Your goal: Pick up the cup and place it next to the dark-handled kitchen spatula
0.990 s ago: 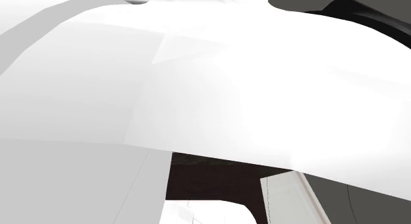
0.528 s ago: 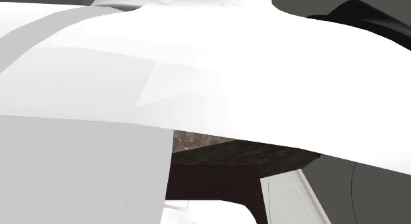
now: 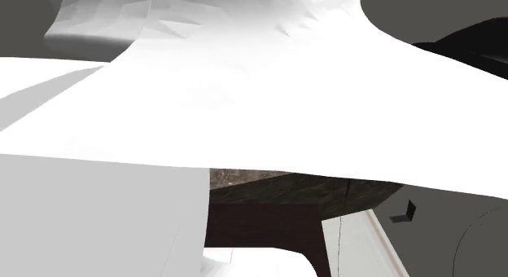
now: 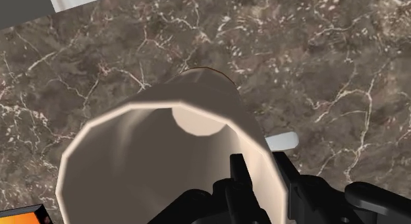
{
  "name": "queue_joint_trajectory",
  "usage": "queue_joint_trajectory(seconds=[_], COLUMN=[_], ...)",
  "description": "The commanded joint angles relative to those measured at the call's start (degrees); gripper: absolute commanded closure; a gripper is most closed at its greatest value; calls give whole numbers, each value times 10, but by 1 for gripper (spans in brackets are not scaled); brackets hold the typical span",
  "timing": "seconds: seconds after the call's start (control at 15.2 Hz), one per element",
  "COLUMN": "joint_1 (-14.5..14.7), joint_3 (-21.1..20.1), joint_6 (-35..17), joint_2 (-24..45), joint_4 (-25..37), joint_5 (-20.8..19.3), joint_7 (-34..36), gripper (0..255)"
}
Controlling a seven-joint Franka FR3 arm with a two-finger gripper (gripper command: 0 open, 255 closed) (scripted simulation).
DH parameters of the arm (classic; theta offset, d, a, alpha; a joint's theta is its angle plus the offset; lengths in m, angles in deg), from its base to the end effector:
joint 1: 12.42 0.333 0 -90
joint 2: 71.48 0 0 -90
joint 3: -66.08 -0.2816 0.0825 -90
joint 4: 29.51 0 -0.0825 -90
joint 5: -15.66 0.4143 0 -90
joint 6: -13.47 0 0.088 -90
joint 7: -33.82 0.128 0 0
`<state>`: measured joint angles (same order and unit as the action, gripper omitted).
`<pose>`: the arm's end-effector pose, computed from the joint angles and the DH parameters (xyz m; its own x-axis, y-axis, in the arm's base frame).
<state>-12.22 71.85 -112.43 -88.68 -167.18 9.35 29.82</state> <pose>0.4916 -0.0525 0.3677 0.9954 0.0391 0.0873 0.0329 -0.9969 0.0713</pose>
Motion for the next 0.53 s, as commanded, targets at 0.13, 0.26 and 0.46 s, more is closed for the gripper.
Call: queue_joint_trajectory(seconds=[0.13, 0.26, 0.46], joint_1=[1, 1, 1], joint_3=[-2, -2, -3], joint_6=[33, 49, 73], joint_2=[-12, -17, -23], joint_4=[21, 32, 50], joint_5=[1, 2, 3], joint_7=[-1, -2, -3], gripper=[255, 255, 255])
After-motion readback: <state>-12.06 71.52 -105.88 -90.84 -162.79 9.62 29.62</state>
